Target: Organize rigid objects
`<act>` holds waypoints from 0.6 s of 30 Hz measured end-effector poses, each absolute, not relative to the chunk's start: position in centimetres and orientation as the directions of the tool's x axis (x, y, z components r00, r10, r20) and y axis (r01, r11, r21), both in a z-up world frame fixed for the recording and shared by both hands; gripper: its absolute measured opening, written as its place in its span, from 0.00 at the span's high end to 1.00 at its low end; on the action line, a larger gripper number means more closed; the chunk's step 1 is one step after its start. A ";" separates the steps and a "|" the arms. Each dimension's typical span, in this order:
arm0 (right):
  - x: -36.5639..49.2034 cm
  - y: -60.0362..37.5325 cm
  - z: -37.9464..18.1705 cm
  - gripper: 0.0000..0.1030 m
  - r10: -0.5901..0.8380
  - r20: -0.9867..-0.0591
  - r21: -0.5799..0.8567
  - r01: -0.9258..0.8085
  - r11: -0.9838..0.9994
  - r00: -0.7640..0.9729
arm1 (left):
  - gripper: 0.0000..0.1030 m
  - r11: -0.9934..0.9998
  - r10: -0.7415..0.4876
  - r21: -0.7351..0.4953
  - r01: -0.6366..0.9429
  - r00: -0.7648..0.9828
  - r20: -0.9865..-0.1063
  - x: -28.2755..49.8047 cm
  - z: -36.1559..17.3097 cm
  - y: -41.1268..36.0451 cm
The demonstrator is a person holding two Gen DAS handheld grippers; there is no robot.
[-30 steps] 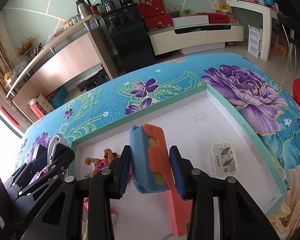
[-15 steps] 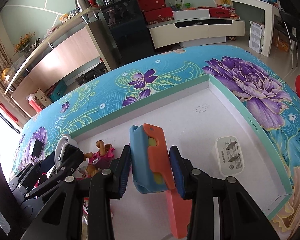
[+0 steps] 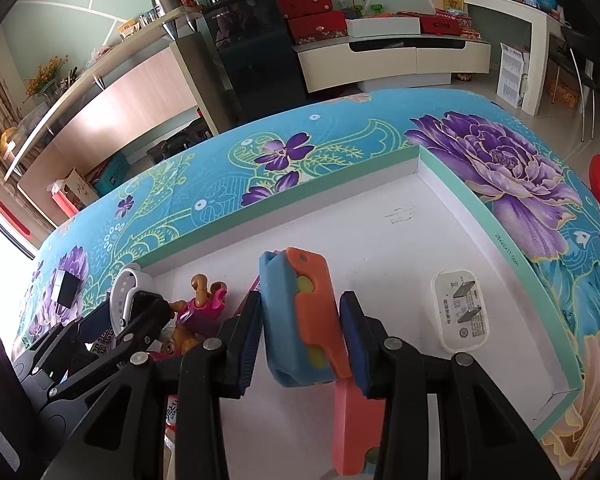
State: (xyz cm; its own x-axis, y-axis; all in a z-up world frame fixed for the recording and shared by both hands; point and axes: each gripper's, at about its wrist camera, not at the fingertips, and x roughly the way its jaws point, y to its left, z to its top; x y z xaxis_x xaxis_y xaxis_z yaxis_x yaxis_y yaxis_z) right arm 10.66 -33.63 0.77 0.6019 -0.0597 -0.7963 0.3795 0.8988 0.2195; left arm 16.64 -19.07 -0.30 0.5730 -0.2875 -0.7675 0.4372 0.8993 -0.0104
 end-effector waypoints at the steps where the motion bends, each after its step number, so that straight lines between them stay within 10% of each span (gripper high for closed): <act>1: 10.7 -33.6 0.8 0.60 -0.060 -0.796 0.218 0.378 0.900 0.602 | 0.50 0.898 -0.288 -0.008 0.439 0.574 -0.766 16.6 -0.2 -19.1; 18: 9.9 -33.4 3.2 0.60 -0.106 -0.759 0.190 0.374 0.908 0.642 | 0.27 0.906 -0.307 -0.020 0.422 0.625 -0.718 15.9 3.0 -17.6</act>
